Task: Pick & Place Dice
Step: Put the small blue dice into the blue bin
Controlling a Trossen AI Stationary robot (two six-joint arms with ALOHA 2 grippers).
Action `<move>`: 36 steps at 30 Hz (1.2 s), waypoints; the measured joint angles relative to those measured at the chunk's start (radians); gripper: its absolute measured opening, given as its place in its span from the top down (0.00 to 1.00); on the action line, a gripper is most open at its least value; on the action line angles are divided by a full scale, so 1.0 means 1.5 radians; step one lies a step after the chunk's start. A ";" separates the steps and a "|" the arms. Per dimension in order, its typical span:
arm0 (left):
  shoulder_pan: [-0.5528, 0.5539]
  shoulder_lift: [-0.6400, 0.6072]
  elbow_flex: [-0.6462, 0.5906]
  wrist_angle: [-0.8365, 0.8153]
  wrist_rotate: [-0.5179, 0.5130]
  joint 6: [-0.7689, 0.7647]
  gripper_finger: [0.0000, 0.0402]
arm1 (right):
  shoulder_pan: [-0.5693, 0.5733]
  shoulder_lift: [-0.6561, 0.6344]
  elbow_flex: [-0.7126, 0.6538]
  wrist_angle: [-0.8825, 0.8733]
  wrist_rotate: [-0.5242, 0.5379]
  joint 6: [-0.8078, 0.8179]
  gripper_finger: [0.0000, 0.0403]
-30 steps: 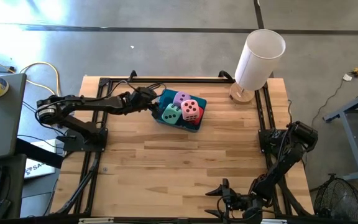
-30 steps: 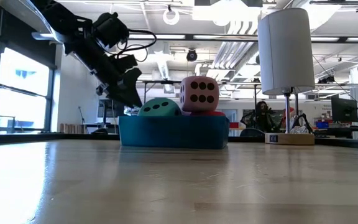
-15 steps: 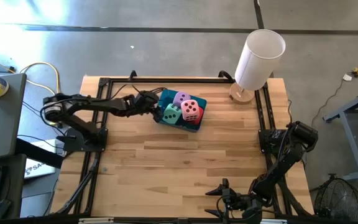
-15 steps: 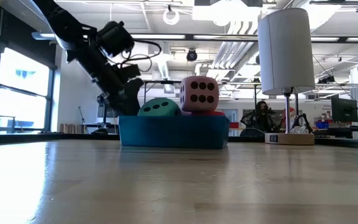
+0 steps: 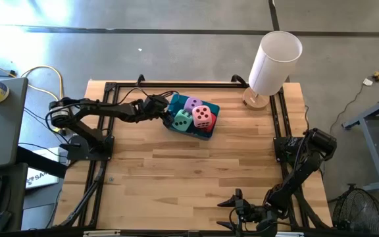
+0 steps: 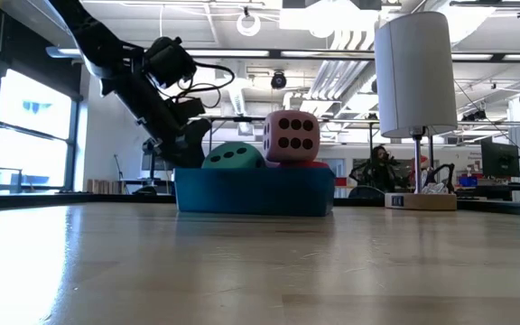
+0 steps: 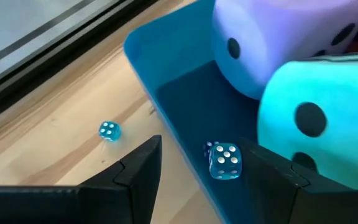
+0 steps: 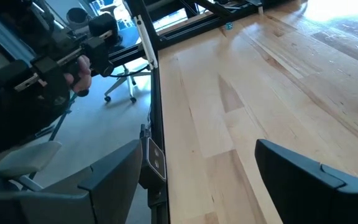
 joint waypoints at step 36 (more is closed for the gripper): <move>-0.043 -0.007 0.001 0.036 0.120 0.000 0.52 | 0.000 0.000 0.000 -0.014 -0.002 0.022 0.24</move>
